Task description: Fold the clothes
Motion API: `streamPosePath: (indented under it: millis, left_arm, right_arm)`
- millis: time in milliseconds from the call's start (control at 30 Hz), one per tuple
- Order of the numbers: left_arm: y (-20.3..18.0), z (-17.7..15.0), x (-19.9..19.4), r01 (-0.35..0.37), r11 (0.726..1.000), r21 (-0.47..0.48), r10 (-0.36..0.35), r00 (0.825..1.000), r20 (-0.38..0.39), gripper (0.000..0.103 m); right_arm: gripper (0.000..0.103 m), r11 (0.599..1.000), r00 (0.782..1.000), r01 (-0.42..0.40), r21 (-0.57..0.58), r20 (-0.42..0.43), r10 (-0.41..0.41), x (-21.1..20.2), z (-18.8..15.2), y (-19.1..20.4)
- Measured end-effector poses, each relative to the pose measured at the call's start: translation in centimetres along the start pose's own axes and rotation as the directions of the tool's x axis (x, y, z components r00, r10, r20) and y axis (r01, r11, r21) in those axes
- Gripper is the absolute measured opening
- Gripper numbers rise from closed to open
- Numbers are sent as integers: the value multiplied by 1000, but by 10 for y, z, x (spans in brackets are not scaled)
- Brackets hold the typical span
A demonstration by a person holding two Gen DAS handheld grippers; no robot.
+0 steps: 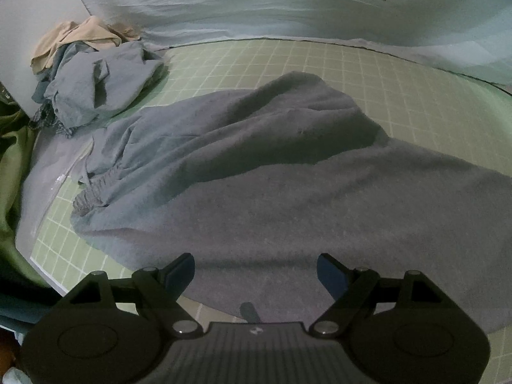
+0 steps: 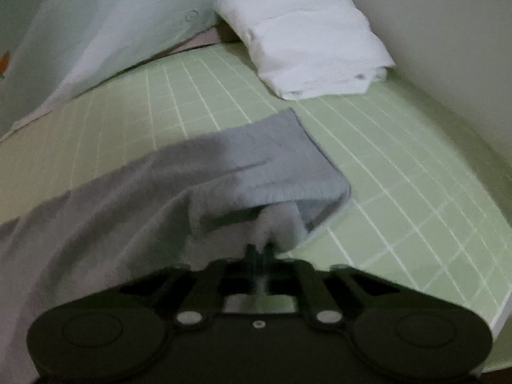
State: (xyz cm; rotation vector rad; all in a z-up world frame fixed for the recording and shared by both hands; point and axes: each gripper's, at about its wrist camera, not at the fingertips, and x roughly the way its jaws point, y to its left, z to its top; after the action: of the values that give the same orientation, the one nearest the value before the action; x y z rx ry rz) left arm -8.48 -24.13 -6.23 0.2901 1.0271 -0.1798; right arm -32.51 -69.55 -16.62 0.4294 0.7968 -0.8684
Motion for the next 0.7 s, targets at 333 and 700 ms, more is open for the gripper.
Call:
streamPosePath:
  millis: [333,700]
  left_arm:
    - [-3,-4,7,14,1000,-14,-14,1000,-23,84]
    - [-7,-4,1,2,1000,21,-2,1000,-10,85]
  right_arm:
    - [40,996,976,54,-71,214,-37,-88,1,-10]
    - [51,948,999,-31,318,20,26,-48,-42,-66]
